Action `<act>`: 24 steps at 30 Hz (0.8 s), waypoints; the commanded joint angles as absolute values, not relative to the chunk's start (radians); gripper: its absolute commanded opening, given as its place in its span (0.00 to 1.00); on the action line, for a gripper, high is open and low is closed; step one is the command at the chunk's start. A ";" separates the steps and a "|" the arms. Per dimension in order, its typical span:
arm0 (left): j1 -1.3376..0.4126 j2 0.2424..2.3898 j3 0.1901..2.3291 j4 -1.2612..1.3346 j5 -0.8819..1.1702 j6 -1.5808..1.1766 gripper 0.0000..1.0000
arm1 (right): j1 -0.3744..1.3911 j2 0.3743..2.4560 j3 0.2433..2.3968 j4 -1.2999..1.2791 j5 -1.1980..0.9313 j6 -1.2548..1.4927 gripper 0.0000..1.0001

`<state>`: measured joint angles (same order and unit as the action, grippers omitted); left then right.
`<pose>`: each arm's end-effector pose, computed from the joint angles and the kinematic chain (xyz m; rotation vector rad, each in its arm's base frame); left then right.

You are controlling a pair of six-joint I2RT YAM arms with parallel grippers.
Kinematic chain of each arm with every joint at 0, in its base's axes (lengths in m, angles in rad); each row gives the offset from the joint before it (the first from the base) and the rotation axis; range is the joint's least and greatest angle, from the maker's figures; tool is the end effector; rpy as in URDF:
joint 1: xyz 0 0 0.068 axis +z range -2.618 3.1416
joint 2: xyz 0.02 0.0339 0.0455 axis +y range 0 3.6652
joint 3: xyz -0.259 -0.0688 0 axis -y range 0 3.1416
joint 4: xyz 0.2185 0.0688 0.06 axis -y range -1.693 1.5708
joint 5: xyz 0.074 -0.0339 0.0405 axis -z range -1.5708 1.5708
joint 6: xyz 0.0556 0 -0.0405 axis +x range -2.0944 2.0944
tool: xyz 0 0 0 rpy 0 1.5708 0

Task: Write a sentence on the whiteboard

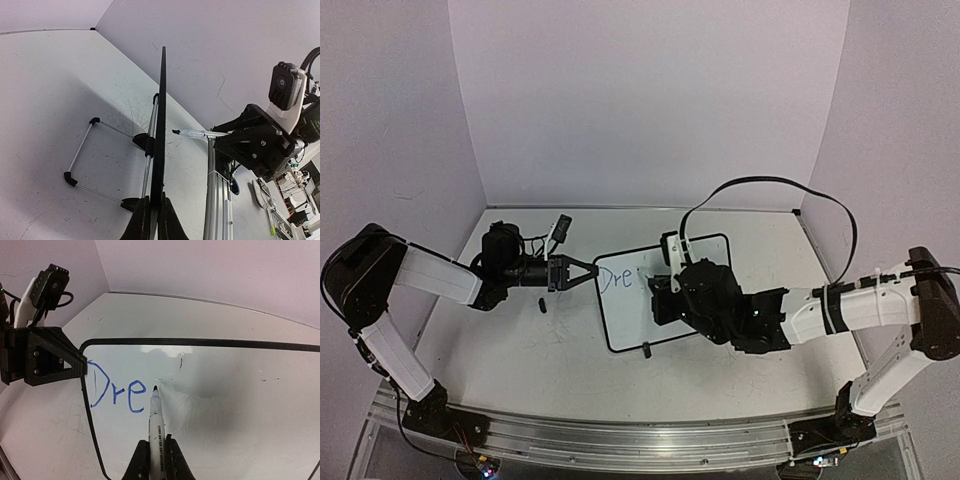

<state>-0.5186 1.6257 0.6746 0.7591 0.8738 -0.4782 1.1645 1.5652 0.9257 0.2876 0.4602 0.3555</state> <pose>0.2547 -0.1945 0.2082 0.7335 1.7964 -1.4564 0.1594 0.3080 0.2476 -0.4630 1.8725 0.5923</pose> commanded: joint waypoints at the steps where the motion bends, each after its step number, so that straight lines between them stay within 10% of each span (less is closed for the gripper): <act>1: -0.525 1.605 0.703 0.757 0.916 -0.494 0.00 | 1.160 1.582 0.948 0.312 0.460 0.342 0.00; 24: -0.525 1.606 0.706 0.757 0.922 -0.491 0.00 | 1.154 1.637 1.002 0.286 0.497 0.310 0.00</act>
<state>-0.5182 1.6257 0.6746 0.7589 0.8791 -0.4786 1.1606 1.6176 0.9560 0.2768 0.4816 0.3406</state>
